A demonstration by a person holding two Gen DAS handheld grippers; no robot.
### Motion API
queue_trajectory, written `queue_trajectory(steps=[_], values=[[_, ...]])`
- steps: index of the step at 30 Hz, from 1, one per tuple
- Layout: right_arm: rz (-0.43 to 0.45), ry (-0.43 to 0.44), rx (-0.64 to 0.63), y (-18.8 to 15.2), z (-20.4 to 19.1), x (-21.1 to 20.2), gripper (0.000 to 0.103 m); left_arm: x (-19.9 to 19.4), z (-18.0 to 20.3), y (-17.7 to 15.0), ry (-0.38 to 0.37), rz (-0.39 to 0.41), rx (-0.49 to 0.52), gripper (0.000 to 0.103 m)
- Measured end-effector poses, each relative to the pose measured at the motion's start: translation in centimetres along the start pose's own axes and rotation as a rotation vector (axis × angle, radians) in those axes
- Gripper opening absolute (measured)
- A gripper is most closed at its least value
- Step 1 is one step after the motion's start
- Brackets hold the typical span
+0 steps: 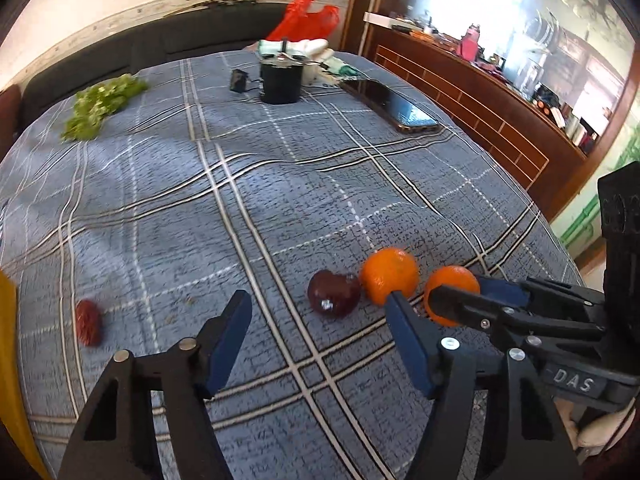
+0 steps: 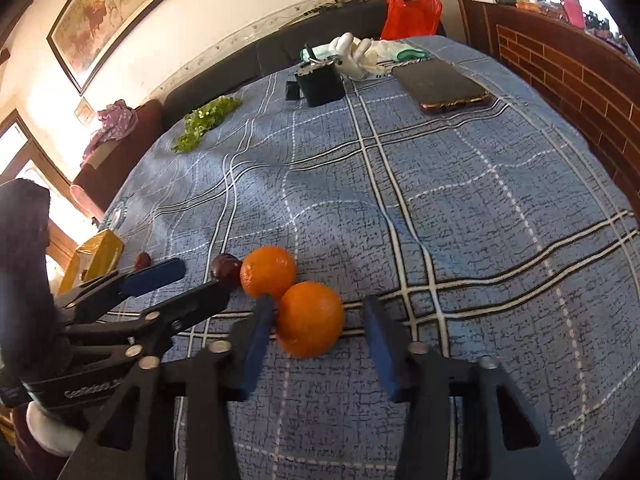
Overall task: Organize fruits
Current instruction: 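Grasp an orange with the right tool while the left grasps a dark plum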
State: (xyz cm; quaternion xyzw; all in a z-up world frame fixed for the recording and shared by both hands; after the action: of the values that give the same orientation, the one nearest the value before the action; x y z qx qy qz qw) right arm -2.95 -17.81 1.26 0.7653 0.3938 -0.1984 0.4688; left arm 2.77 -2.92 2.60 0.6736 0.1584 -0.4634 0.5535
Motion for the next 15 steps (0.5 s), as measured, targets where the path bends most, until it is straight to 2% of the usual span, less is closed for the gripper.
queue_trajectory(steps=[8, 13, 14, 15], values=[[0.081, -0.073, -0.002, 0.3, 0.0, -1.4, 0.037, 1.7, 0.4, 1.1, -0.06, 0.002, 0.03, 0.067], [0.087, -0.056, 0.007, 0.3, 0.0, -1.5, 0.037, 2.3, 0.5, 1.1, -0.109, -0.01, 0.036, 0.066], [0.09, -0.052, 0.009, 0.4, 0.0, -1.5, 0.037, 2.3, 0.5, 1.2, -0.113, -0.01, 0.035, 0.064], [0.093, -0.048, 0.008, 0.4, -0.1, -1.5, 0.037, 2.3, 0.3, 1.2, -0.127, -0.015, 0.031, 0.057]])
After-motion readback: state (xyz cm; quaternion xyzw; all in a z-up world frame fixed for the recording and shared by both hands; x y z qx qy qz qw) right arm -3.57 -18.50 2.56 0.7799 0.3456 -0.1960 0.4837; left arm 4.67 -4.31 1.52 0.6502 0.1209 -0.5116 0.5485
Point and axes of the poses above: each gripper's, at about its wrist camera, not at the fingertips, and x roughly the way its jaws point, z to its right, y to its top, the point moved 1 cm from there along x, roughly the way its jaws point, and after that the axes turned 7 degrees about y, right-handed, at the moved point
